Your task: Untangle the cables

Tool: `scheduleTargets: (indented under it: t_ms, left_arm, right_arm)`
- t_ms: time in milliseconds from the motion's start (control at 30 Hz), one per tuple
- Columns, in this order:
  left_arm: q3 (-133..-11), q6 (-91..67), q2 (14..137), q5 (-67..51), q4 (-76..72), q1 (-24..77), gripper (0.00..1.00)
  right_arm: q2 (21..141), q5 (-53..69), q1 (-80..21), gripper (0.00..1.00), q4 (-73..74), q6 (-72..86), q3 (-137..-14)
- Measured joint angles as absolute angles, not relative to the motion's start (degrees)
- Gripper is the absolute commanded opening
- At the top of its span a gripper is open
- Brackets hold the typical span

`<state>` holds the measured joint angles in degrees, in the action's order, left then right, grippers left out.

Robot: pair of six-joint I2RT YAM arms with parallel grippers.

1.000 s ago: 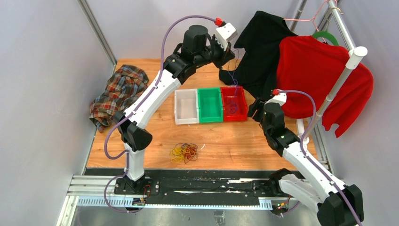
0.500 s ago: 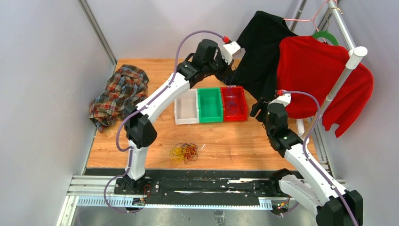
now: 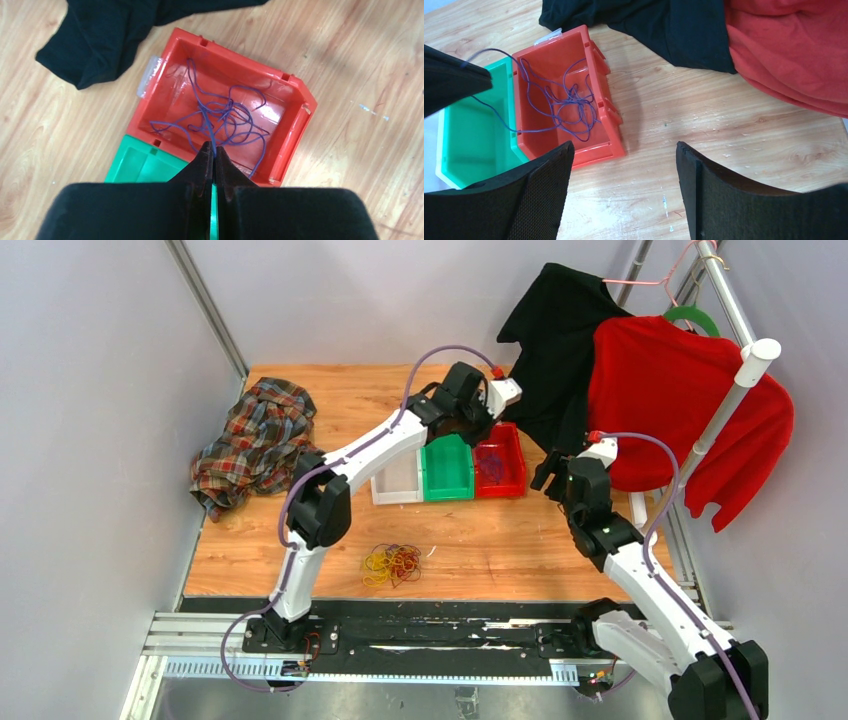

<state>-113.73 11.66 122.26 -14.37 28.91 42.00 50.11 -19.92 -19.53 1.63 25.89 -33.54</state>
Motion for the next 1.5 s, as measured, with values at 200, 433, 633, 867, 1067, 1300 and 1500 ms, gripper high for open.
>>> scheduleTargets:
  t_ms: [200,433,633,867,1067,1300,1500]
  left_arm:
    - [-113.73,14.98,126.28,-10.44,29.28,44.66,0.13]
    - [-116.75,18.22,129.27,-6.39,34.24,46.22,0.76]
    - [-122.89,18.61,126.78,-8.12,41.30,43.86,0.98]
    - [-114.78,19.09,111.28,-13.08,49.87,39.88,0.98]
    - [-92.31,20.23,92.05,-20.01,52.75,34.52,1.00]
    - [-70.81,25.41,83.70,-25.43,56.21,34.24,0.86]
    - [-62.13,32.67,82.72,-25.54,57.45,34.26,0.84]
  right_arm:
    - [50.59,-19.49,-19.53,0.74,1.67,25.89,-33.76]
    - [50.52,-19.38,-19.53,0.74,1.85,25.91,-34.11]
    - [50.46,-18.46,-19.53,0.74,2.02,26.13,-34.22]
    - [50.48,-16.97,-19.53,0.74,2.81,26.59,-35.35]
    - [51.35,-15.38,-20.08,0.76,3.14,27.44,-36.16]
    - [53.63,-14.98,-24.64,0.76,3.42,28.05,-36.16]
    - [53.74,-14.98,-26.44,0.75,3.73,28.47,-36.16]
